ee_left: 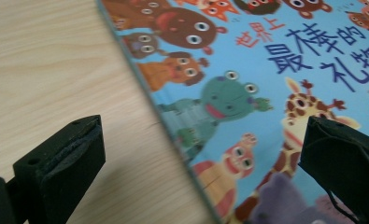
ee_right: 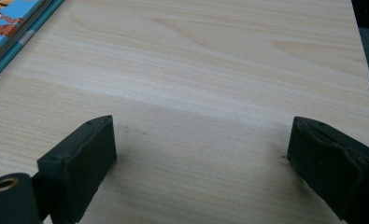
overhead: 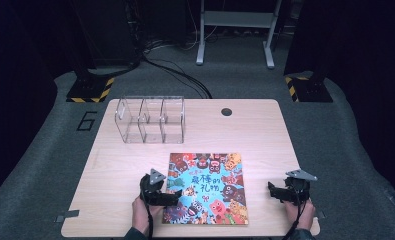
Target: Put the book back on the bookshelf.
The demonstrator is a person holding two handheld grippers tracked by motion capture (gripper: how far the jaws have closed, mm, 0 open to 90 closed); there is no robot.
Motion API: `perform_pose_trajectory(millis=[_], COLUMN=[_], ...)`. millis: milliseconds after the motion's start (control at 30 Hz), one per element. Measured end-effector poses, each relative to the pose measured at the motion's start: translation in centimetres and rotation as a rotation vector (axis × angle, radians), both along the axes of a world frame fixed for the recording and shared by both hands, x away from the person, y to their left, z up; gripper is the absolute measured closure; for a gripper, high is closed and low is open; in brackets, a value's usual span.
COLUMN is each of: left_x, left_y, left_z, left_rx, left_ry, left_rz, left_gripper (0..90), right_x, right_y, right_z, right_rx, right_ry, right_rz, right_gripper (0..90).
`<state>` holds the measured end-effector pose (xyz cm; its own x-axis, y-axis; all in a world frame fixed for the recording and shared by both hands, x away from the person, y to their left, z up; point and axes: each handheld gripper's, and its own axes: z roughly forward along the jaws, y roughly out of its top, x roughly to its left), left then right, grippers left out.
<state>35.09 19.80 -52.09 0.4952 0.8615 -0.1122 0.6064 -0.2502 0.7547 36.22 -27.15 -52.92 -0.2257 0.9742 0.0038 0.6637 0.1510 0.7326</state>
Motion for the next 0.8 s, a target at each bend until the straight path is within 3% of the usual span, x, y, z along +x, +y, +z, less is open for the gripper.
perform_pose_trajectory(millis=[33,233,333,467,533,633,733,767,800], left_x=[-0.1,0.4,0.8,1.2,1.3,1.4,1.5,1.6,1.6], left_y=[0.5,3.1,3.6,3.6,3.5,3.4,3.3,3.5,3.5], left_z=[0.0,-0.4,-0.9,-1.0,-1.0,-1.0,-1.1,-1.0,-1.0], left_rx=[-0.011,0.026,0.039,0.068,0.081,0.105,0.117,0.144,0.145], left_ry=[-0.002,-0.002,0.015,-0.001,-0.001,-0.003,-0.007,0.003,0.002], left_rz=[0.018,0.074,0.067,0.067,0.061,0.049,0.051,0.021,0.021], left_gripper=[0.1,0.1,0.0,0.2,0.1,0.0,0.4,0.4,0.3], right_x=[0.0,0.0,0.0,0.2,0.1,0.0,0.2,0.4,0.6], right_y=[0.0,0.1,0.0,0.1,0.4,1.4,3.4,4.2,4.8], right_z=[0.0,0.0,0.0,0.2,0.5,1.3,2.2,2.5,2.7], right_rx=[0.0,0.004,0.0,0.006,0.024,0.058,0.058,0.046,0.047], right_ry=[0.0,0.0,0.0,0.022,0.028,0.032,0.06,0.078,0.095], right_rz=[0.0,-0.005,-0.002,-0.012,0.004,0.031,0.085,0.112,0.134], right_gripper=[7.3,7.3,7.4,8.0,12.4,11.9,12.8,12.8,12.9])
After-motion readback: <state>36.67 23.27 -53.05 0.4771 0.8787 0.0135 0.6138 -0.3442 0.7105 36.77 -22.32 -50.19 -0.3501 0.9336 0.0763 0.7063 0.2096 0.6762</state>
